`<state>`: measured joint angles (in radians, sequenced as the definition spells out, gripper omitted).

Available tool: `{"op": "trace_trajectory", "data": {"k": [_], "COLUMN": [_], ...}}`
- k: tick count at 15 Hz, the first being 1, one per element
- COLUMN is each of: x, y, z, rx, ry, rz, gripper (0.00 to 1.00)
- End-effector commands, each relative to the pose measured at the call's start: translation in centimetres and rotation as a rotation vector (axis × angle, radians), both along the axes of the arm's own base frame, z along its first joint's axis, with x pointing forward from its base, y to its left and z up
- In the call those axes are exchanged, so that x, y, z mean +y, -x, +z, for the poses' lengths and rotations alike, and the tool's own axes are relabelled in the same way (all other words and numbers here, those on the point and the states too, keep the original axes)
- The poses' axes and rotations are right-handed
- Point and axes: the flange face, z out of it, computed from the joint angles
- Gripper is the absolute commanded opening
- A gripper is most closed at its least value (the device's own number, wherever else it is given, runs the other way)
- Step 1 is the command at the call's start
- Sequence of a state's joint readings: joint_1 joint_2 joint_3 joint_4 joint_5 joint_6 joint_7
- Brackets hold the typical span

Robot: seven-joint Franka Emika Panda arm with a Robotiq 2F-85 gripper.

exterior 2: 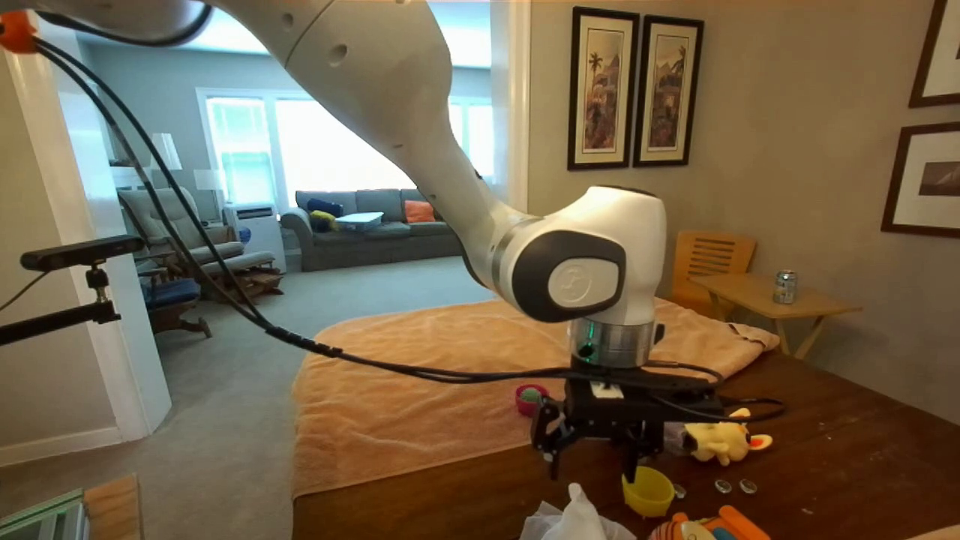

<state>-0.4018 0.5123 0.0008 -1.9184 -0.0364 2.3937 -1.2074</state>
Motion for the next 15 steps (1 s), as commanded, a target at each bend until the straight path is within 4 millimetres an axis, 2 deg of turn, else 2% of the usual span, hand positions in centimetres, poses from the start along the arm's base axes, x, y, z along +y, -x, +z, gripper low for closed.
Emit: {"op": "trace_trajectory", "data": {"k": [1, 8, 10, 11, 15], "x": [-0.77, -1.70, -1.63, -1.53, -1.61], "y": [-0.82, -1.01, -1.49, -0.54, -0.56], "z": [0.77, 0.91, 1.42, 1.19, 1.14], "rx": [0.048, 0.127, 0.075, 0.104, 0.103], "ry": [-0.050, -0.070, 0.001, -0.031, -0.026], "rz": [0.000, -0.017, -0.012, -0.020, -0.020], "gripper": [1.00, 1.00, 1.00, 1.00, 1.00]}}
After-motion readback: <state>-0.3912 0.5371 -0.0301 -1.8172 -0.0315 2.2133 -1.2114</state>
